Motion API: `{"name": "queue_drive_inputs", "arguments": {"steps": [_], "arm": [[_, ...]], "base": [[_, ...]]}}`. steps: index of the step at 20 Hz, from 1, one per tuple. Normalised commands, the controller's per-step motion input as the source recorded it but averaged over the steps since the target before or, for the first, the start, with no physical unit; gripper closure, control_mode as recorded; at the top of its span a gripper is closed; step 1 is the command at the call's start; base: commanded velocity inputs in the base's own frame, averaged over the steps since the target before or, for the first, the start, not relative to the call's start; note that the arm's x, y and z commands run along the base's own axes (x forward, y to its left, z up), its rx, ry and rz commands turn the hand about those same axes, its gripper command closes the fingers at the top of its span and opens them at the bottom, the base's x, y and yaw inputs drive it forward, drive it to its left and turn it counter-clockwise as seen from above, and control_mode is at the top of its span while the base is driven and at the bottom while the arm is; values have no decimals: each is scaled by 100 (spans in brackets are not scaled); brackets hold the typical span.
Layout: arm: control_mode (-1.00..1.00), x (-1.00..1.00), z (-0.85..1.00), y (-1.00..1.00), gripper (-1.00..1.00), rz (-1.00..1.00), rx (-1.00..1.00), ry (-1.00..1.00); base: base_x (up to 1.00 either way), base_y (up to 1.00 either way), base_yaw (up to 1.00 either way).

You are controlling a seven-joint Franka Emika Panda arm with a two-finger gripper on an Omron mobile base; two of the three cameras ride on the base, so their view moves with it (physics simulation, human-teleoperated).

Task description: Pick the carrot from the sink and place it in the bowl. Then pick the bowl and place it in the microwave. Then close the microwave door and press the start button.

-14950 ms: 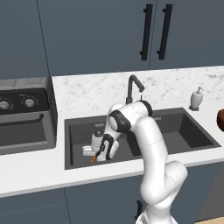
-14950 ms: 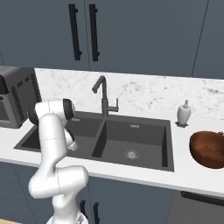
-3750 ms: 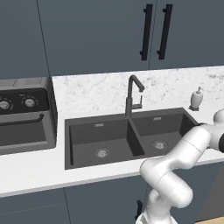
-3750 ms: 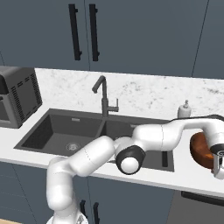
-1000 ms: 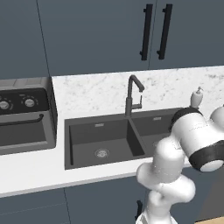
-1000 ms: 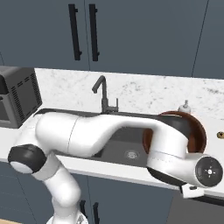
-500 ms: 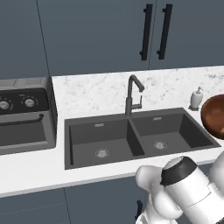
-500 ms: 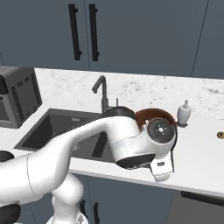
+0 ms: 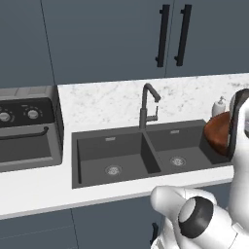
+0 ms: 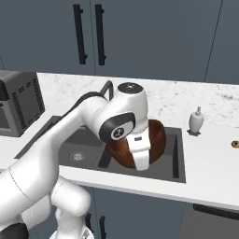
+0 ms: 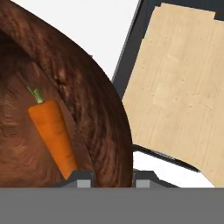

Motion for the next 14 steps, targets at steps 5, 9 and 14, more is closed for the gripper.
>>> {"name": "queue_drive_inputs", "arguments": {"steps": [5, 9, 14], "arm": [[-100, -4, 27, 6, 100, 3, 6, 8], [-100, 0, 1, 26, 100, 0, 6, 2], [-100, 0, 0, 17, 100, -2, 6, 0]], "base": [[0, 0, 0], [0, 0, 0], [0, 0, 0]]}}
